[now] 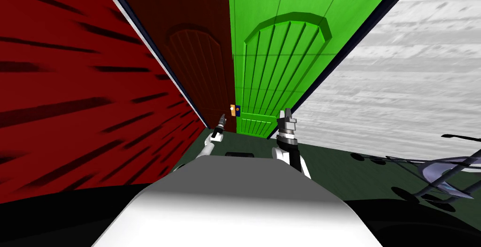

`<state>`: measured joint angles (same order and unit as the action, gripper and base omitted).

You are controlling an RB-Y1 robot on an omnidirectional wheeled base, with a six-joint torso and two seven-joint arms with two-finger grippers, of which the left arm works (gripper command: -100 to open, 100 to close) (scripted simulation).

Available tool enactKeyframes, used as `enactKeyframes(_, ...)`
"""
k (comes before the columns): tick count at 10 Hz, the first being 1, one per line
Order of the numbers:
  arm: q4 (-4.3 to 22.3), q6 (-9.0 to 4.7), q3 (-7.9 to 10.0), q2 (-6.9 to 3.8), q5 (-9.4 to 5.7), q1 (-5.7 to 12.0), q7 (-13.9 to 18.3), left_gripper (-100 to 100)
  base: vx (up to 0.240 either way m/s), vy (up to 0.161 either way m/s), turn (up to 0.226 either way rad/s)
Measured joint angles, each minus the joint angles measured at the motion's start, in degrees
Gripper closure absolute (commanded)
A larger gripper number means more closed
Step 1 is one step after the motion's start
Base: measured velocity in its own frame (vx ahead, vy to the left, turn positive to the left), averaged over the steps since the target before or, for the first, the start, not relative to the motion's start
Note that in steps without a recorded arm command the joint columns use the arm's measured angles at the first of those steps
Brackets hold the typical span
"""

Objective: Pull the door open

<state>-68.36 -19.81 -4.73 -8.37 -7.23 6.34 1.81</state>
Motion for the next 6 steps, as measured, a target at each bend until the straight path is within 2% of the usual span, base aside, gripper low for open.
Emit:
enactKeyframes(4, 4.86, 0.42, -0.65, -0.45, -1.13, 2.90, -0.08, -100, 0.116, 0.004, -0.087)
enactKeyframes(5, 6.14, 0.41, -0.84, -0.50, -1.40, 3.66, -0.08, -100, 0.052, -0.002, -0.016)
enactKeyframes(6, 6.27, 0.42, -0.86, -0.50, -1.43, 3.76, -0.09, -100, -0.033, 0.007, 0.056)
